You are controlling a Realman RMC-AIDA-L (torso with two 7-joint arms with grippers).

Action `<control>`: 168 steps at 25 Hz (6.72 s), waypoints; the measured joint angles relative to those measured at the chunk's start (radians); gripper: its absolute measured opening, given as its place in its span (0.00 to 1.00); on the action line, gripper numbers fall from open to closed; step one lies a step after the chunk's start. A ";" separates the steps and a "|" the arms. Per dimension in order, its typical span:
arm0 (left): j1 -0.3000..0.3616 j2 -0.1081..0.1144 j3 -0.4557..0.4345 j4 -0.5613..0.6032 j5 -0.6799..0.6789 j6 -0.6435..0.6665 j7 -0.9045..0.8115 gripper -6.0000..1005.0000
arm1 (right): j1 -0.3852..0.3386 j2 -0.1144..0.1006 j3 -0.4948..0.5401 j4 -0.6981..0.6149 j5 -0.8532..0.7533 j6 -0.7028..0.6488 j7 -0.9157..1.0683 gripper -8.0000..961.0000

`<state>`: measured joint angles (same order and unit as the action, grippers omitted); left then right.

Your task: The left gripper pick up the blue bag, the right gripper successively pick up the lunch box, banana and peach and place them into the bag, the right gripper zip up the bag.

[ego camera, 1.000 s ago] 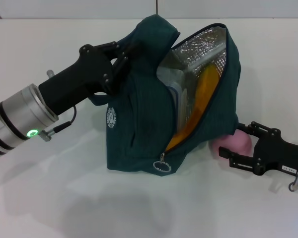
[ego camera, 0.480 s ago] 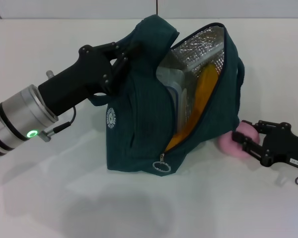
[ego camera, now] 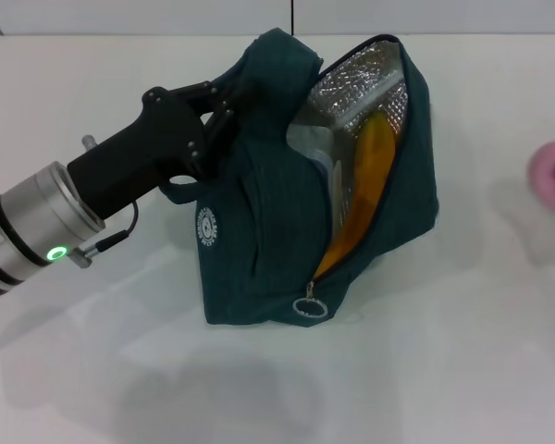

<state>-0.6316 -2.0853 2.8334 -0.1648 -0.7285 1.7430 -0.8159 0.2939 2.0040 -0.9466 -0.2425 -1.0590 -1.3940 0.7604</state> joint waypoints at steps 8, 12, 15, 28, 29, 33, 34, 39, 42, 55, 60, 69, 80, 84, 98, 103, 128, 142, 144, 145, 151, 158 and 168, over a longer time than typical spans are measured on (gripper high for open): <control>0.001 -0.001 0.001 0.001 -0.002 0.003 0.007 0.13 | 0.048 0.004 -0.048 -0.012 0.092 -0.263 0.061 0.21; 0.000 0.000 0.003 0.002 -0.002 0.003 0.007 0.13 | 0.118 -0.002 -0.170 -0.132 0.039 -0.323 0.217 0.18; -0.002 0.000 0.005 0.002 -0.003 0.002 0.008 0.13 | 0.173 -0.003 -0.204 -0.224 -0.041 -0.306 0.327 0.17; 0.000 0.001 0.006 0.002 -0.003 0.005 0.009 0.14 | 0.299 0.008 -0.224 -0.322 -0.312 -0.186 0.496 0.19; -0.001 0.001 0.006 0.002 -0.003 0.005 0.009 0.14 | 0.303 0.009 -0.225 -0.321 -0.315 -0.183 0.497 0.20; -0.003 -0.001 0.006 0.002 -0.003 0.004 0.009 0.14 | 0.302 0.014 -0.229 -0.325 -0.313 -0.172 0.492 0.38; -0.003 -0.001 0.006 0.002 -0.003 0.004 0.009 0.14 | 0.300 0.014 -0.227 -0.326 -0.309 -0.171 0.489 0.45; -0.004 -0.002 0.005 0.003 -0.003 0.002 0.009 0.14 | 0.284 0.013 -0.218 -0.327 -0.271 -0.174 0.478 0.68; -0.006 -0.002 0.005 0.007 -0.003 0.001 0.009 0.14 | 0.247 0.011 -0.201 -0.336 -0.229 -0.188 0.456 0.68; 0.000 -0.001 0.002 0.013 -0.003 0.001 0.009 0.15 | 0.009 -0.096 -0.099 -0.394 -0.358 -0.262 0.428 0.66; -0.007 -0.001 0.005 0.015 -0.003 0.001 0.010 0.15 | 0.042 -0.035 -0.099 -0.403 -0.536 -0.112 0.424 0.62; -0.004 -0.002 0.001 0.016 -0.003 0.000 0.011 0.15 | 0.140 0.010 -0.121 -0.381 -0.642 -0.016 0.424 0.55; 0.000 -0.002 0.000 0.016 -0.005 0.001 0.016 0.16 | 0.130 0.014 -0.119 -0.360 -0.574 -0.010 0.359 0.39; 0.015 -0.003 0.000 0.026 -0.006 0.001 0.055 0.16 | 0.098 0.010 -0.117 -0.340 -0.408 -0.044 0.283 0.30; 0.159 -0.012 0.007 0.249 0.024 -0.042 0.483 0.16 | 0.067 -0.059 -0.070 -0.368 -0.257 -0.307 0.335 0.07; 0.170 -0.015 0.007 0.275 0.044 -0.081 0.516 0.17 | 0.067 -0.070 -0.068 -0.358 -0.285 -0.299 0.380 0.07; 0.183 -0.016 0.005 0.301 0.046 -0.129 0.527 0.18 | -0.045 -0.071 0.170 -0.453 -0.465 -0.514 0.345 0.64; 0.170 -0.016 0.008 0.330 0.046 -0.142 0.528 0.18 | 0.163 0.013 0.055 -0.300 -0.965 -0.340 0.360 0.63; 0.170 -0.016 0.008 0.330 0.046 -0.143 0.528 0.18 | 0.190 0.013 0.050 -0.262 -0.962 -0.314 0.358 0.63; 0.170 -0.016 0.008 0.330 0.046 -0.144 0.528 0.18 | 0.199 0.014 0.049 -0.251 -0.961 -0.300 0.357 0.63; 0.167 -0.016 0.008 0.337 0.046 -0.150 0.529 0.18 | 0.233 0.020 -0.002 -0.219 -0.939 -0.278 0.361 0.63; 0.165 -0.016 0.008 0.341 0.056 -0.151 0.529 0.19 | 0.258 0.022 -0.041 -0.200 -0.928 -0.242 0.382 0.62; 0.164 -0.017 0.000 0.345 0.051 -0.153 0.529 0.19 | 0.262 0.021 -0.043 -0.205 -0.925 -0.212 0.371 0.32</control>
<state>-0.4679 -2.1023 2.8331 0.1806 -0.6775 1.5904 -0.2869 0.5563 2.0251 -0.9897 -0.4473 -1.9841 -1.6063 1.1312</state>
